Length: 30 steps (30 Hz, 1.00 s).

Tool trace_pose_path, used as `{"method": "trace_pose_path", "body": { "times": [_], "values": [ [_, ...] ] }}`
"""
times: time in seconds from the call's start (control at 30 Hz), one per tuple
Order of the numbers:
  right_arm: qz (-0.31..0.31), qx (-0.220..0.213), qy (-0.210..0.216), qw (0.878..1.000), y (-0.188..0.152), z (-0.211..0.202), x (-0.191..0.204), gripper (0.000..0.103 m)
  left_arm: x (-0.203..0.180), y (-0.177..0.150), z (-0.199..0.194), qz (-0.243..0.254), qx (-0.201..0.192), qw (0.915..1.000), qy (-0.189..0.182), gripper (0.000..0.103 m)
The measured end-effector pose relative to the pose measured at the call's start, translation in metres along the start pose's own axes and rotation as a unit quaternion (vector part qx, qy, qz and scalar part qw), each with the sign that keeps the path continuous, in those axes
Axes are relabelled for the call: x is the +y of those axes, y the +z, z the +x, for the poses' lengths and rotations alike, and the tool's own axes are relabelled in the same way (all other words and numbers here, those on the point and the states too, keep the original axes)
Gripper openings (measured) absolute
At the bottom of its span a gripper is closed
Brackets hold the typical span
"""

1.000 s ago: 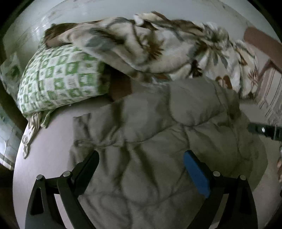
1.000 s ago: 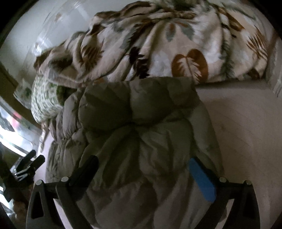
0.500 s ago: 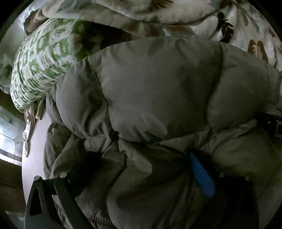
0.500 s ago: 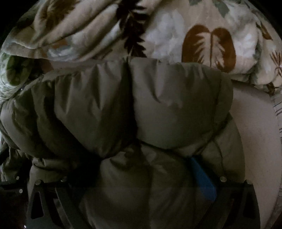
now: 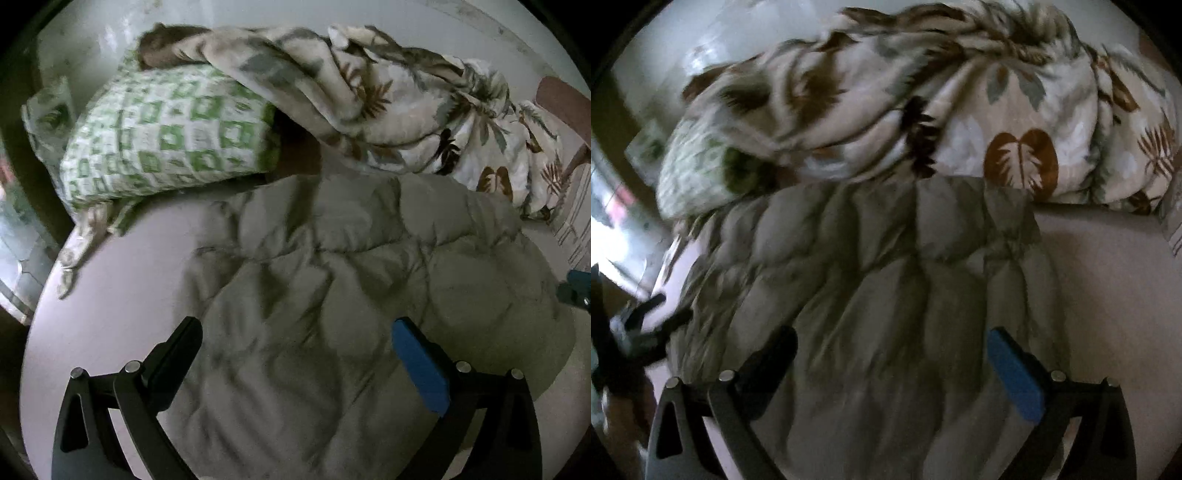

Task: Fold large clothes

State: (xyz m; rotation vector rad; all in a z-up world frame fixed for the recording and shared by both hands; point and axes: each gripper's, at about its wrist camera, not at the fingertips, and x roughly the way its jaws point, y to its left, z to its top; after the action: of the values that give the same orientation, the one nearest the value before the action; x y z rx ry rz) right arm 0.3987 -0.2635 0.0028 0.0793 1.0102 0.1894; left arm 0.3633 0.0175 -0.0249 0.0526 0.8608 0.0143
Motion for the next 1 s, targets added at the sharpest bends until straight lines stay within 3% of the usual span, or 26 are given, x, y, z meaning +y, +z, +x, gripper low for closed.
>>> {"method": "trace_pose_path", "body": {
  "times": [0.07, 0.13, 0.27, 0.43, 0.57, 0.73, 1.0],
  "values": [
    [-0.013, 0.015, -0.011, 1.0, -0.013, 0.003, 0.005, 0.103, 0.0, -0.01, 0.003, 0.014, 0.001, 0.9997, 0.023, 0.103],
    [-0.02, 0.039, -0.026, 0.999, -0.028, 0.016, 0.005, 0.103, -0.001, -0.023, 0.023, 0.028, 0.033, 0.9978, 0.051, 0.103],
    [0.006, 0.076, -0.022, 0.997, -0.047, 0.054, -0.008, 0.103, 0.004, -0.037, 0.056, 0.009, 0.06, 0.9976, 0.033, 0.103],
    [0.012, 0.071, -0.036, 0.997, -0.049, 0.072, -0.009, 0.103, -0.01, -0.038, 0.055, 0.031, 0.038, 0.9962, 0.072, 0.103],
    [0.019, 0.056, -0.057, 0.997, -0.043, 0.054, 0.003, 0.103, -0.005, -0.039, 0.039, 0.01, 0.04, 0.9968, 0.068, 0.103],
    [-0.006, 0.029, -0.022, 0.999, -0.056, 0.025, 0.033, 0.103, -0.004, -0.048, 0.011, 0.007, 0.02, 0.9957, 0.091, 0.103],
    [-0.046, 0.04, -0.052, 0.997, -0.081, 0.04, 0.055, 0.103, 0.0, -0.067, 0.006, 0.001, 0.031, 0.9977, 0.061, 0.103]
  ]
}}
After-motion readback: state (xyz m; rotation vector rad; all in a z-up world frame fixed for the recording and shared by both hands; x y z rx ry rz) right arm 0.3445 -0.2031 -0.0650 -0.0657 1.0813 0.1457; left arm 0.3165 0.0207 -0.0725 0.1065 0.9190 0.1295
